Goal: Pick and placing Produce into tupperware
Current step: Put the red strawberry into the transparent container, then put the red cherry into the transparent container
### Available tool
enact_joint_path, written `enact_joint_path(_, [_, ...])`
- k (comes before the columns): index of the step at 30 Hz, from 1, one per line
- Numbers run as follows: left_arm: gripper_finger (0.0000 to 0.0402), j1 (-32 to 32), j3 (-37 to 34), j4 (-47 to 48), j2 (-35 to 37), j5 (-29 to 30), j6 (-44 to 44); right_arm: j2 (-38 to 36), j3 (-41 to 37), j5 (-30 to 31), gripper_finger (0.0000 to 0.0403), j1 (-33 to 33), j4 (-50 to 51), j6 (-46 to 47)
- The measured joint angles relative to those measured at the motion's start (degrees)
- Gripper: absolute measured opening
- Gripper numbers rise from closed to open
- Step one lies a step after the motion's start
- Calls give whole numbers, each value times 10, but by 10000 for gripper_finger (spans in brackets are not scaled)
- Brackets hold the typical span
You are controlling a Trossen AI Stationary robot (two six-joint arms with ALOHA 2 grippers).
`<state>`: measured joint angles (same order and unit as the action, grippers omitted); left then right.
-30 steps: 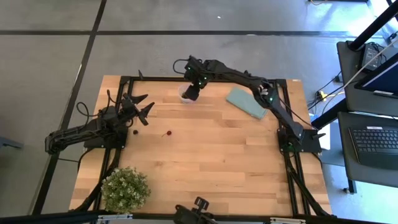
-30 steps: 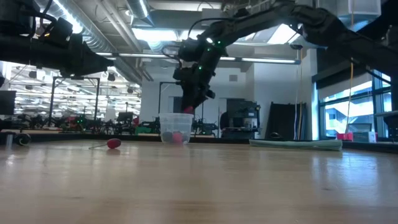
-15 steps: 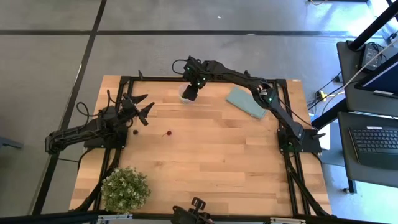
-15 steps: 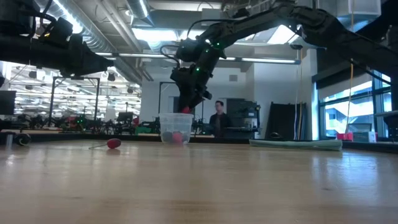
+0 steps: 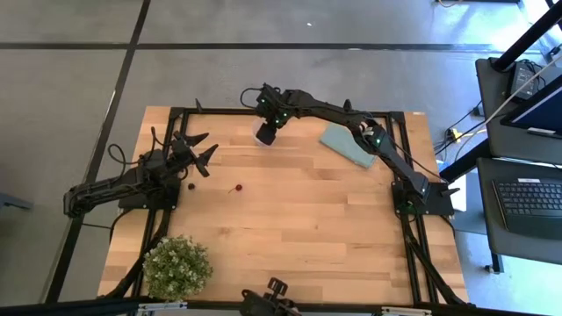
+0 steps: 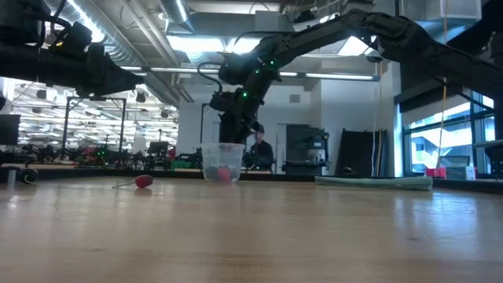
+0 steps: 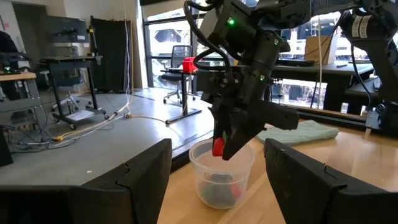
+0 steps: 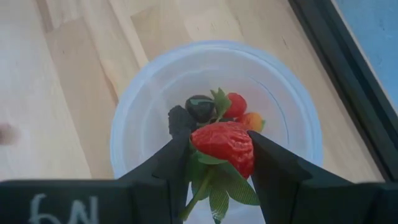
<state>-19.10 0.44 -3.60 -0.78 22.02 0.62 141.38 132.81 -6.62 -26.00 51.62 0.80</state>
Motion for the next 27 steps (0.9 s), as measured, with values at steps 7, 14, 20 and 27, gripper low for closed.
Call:
enact_joint_path(7, [247,0,0,0,0,0,0,0,0,0,147,0,0,0])
enact_joint_path(14, [247,0,0,0,0,0,0,0,0,0,153,0,0,-15])
enact_joint_path(20, [247,0,0,0,0,0,0,0,0,-8,206,0,0,-24])
enact_joint_path(27, [247,0,0,0,0,0,-1,-1,14,-7,274,0,5,-14])
